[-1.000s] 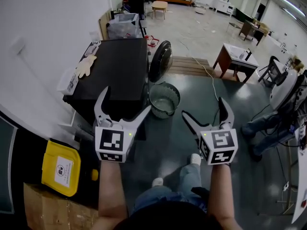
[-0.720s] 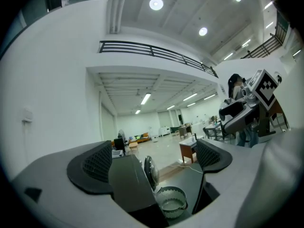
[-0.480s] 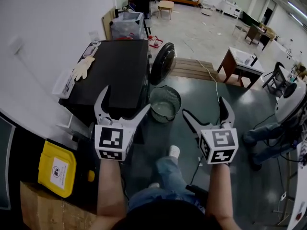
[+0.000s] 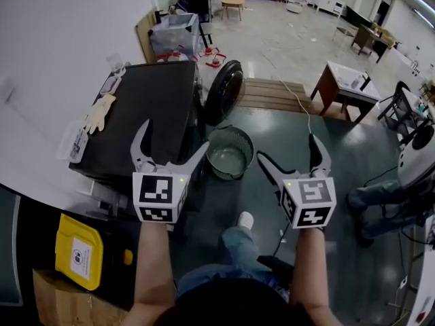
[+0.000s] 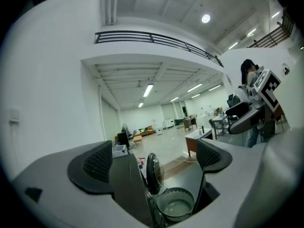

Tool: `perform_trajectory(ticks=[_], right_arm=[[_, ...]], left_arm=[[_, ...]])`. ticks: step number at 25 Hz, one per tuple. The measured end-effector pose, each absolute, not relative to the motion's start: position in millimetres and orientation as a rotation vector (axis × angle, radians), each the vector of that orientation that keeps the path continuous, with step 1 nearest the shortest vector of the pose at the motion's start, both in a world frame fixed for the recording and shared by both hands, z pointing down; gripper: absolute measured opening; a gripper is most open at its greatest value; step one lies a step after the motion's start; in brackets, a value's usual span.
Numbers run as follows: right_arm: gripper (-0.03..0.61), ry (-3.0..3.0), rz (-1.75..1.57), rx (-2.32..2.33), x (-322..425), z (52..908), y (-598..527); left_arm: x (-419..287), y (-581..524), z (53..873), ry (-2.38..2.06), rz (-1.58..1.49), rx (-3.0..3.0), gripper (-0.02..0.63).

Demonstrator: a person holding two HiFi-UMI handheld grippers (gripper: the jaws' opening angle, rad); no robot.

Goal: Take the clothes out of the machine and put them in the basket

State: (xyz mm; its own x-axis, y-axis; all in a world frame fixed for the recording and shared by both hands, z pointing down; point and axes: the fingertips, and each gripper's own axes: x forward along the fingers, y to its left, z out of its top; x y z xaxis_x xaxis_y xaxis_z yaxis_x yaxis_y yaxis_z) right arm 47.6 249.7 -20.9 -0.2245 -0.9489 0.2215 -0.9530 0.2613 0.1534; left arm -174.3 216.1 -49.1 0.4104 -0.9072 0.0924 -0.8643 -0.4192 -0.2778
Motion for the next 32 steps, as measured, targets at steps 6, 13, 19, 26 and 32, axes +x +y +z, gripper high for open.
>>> perform_trajectory(ticks=[6, 13, 19, 26, 32], right_arm=[[0.565, -2.285, 0.023, 1.772, 92.3, -30.8, 183.9], [0.565, -2.292, 0.056, 1.767, 134.4, -23.0, 104.7], [0.565, -2.284, 0.086, 1.737, 152.7, -6.2, 46.2], [0.565, -2.246, 0.188, 1.713, 158.3, 32.3, 18.2], [0.565, -2.192, 0.317, 1.718, 149.2, 69.2, 3.9]], left_arm=[[-134.0, 147.6, -55.4, 1.588, -0.380, -2.463, 0.553], [-99.1, 69.9, -44.9, 1.612, -0.431, -2.457, 0.552], [-80.0, 8.1, -26.2, 1.636, -0.472, -2.469, 0.552], [-61.6, -20.7, 25.0, 1.606, -0.578, -2.567, 0.552], [-60.0, -41.7, 58.5, 1.567, -0.644, -2.656, 0.552]])
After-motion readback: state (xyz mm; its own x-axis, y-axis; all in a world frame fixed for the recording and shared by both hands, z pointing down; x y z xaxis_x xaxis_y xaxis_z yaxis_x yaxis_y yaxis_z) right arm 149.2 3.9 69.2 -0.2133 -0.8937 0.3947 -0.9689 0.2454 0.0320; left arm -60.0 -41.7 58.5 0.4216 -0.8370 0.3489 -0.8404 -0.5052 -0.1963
